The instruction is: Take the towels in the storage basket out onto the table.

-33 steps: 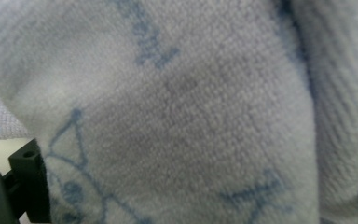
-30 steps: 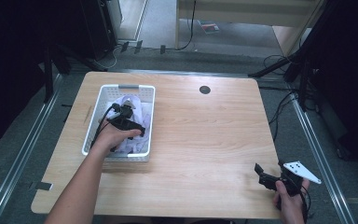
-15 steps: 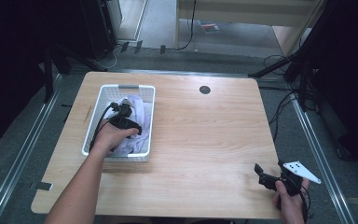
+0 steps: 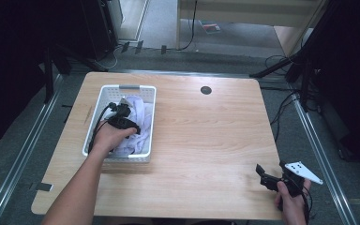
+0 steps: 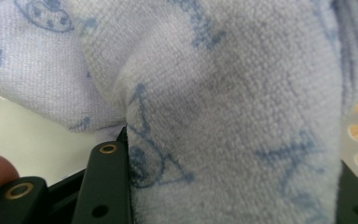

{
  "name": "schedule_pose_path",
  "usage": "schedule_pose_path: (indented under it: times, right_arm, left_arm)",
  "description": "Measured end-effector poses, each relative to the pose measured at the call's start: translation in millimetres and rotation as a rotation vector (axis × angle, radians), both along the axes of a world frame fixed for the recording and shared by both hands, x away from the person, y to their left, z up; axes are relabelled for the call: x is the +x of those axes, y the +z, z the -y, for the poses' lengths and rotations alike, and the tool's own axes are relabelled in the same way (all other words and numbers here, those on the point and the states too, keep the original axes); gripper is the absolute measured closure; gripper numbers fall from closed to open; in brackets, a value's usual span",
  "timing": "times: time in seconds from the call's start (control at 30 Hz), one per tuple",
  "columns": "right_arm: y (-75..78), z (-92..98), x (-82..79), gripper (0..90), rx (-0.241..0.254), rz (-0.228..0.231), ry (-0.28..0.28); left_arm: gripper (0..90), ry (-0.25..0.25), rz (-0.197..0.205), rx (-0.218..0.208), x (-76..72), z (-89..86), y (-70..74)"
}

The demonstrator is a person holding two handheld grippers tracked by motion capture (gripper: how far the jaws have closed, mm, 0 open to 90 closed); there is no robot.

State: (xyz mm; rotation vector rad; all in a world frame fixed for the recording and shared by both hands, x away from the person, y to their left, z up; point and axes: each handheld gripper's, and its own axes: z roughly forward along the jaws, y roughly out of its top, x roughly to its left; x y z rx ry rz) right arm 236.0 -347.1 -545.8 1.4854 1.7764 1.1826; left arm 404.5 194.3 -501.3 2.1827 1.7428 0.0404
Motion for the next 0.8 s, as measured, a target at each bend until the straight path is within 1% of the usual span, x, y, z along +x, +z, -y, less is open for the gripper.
schedule_pose_path:
  times: [0.03,0.07,0.1,0.2,0.23,0.27,0.3,0.37,0.4,0.43,0.47,0.5,0.67,0.77,0.8]
  right_arm:
    - [-0.1,0.0,0.1,2.0,0.0,0.0,0.0]
    - [-0.1,0.0,0.1,2.0,0.0,0.0,0.0]
    - [-0.1,0.1,0.0,2.4,-0.001,0.001,0.0]
    - [-0.1,0.3,0.0,2.4,-0.001,0.001,0.001]
    - [-0.1,0.4,0.2,2.4,-0.002,0.003,0.002]
    - [-0.1,0.4,0.1,2.4,-0.001,0.001,0.001]
    - [0.0,0.3,0.0,2.4,-0.001,0.001,0.001]
    - [-0.1,0.3,0.0,2.4,-0.001,0.001,0.001]
    - [-0.1,0.3,0.0,2.4,-0.001,0.001,0.001]
    - [0.0,0.3,0.0,2.5,-0.001,0.001,0.0]
    - [0.0,0.3,0.0,2.5,-0.001,0.001,0.0]
    - [-0.1,0.4,0.2,2.5,-0.003,0.003,0.0]
    - [-0.2,0.6,0.3,2.5,-0.002,0.002,0.0]
    - [-0.1,0.7,0.3,2.5,-0.001,0.001,-0.001]
    - [-0.1,0.8,0.3,2.5,-0.001,0.001,-0.001]
  left_arm:
    - [51.2,-0.004,0.001,0.014,0.3,1.3,1.6]
    - [51.3,-0.004,0.001,0.014,0.3,1.3,1.6]
    - [51.7,-0.015,-0.003,0.043,0.8,1.4,5.6]
    - [51.9,-0.01,-0.003,0.046,1.3,-0.9,9.8]
    - [52.0,-0.005,0.006,0.047,1.0,-4.7,15.2]
    - [52.0,-0.001,0.007,0.044,0.9,-6.8,18.4]
    - [52.1,-0.001,0.007,0.044,0.9,-6.8,18.4]
    - [52.1,0.004,0.022,0.041,0.0,-11.4,28.9]
    - [52.1,0.004,0.022,0.041,0.0,-11.4,28.9]
    - [52.1,-0.001,0.03,0.04,-0.6,-13.0,37.6]
    - [52.0,-0.001,0.03,0.04,-0.6,-13.0,37.6]
    - [52.0,-0.001,0.044,0.045,-0.7,-14.6,47.8]
    - [51.9,0.001,0.076,0.046,0.1,-18.4,75.5]
    - [51.9,0.001,0.102,0.058,0.0,-18.5,89.0]
    - [51.9,-0.001,0.102,0.056,-0.1,-18.5,93.4]
